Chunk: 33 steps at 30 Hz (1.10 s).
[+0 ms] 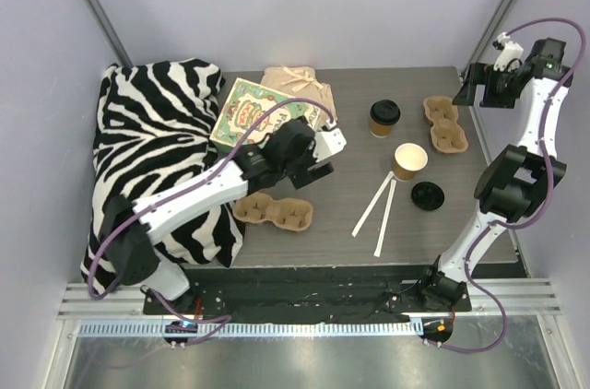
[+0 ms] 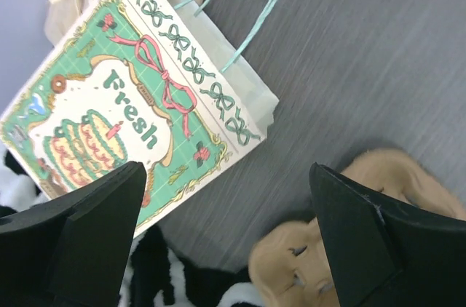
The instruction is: Pack the takeout coffee
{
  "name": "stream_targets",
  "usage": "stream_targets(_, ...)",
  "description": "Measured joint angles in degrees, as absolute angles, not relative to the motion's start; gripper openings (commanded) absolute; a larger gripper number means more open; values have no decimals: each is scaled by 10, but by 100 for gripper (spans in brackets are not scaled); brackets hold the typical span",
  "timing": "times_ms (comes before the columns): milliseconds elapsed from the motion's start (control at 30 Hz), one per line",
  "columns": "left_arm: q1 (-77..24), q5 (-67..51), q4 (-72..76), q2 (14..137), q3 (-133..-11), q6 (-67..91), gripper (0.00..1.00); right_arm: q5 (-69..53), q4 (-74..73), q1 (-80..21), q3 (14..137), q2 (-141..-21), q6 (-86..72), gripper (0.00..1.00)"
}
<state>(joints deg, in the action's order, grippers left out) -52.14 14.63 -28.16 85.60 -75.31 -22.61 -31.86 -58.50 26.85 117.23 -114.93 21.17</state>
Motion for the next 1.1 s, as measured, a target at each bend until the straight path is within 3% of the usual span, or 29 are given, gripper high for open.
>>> stream_targets(533, -569, 420, -87, 1118, -760, -319, 100, -364, -604, 268, 1134, -1083, 191, 98)
stream_targets(733, -568, 474, -20, 1137, -749, -369, 76, -373, -619, 268, 1134, -1082, 192, 98)
stream_targets(833, -567, 488, 8, 1137, -749, -390, 56, -377, -623, 268, 1134, -1079, 193, 98)
stream_targets(867, -565, 492, 11, 1137, -749, -394, 55, -378, -624, 268, 1134, -1077, 193, 98)
stream_targets(933, -562, 494, 12, 1137, -749, -399, 59, -381, -627, 268, 1134, -1073, 193, 98)
stream_targets(1033, -554, 495, 4, 1138, -754, -400, 75, -386, -631, 268, 1135, -1067, 194, 98)
stream_targets(1100, -544, 495, -8, 1138, -760, -398, 77, -389, -636, 268, 1139, -1067, 196, 98)
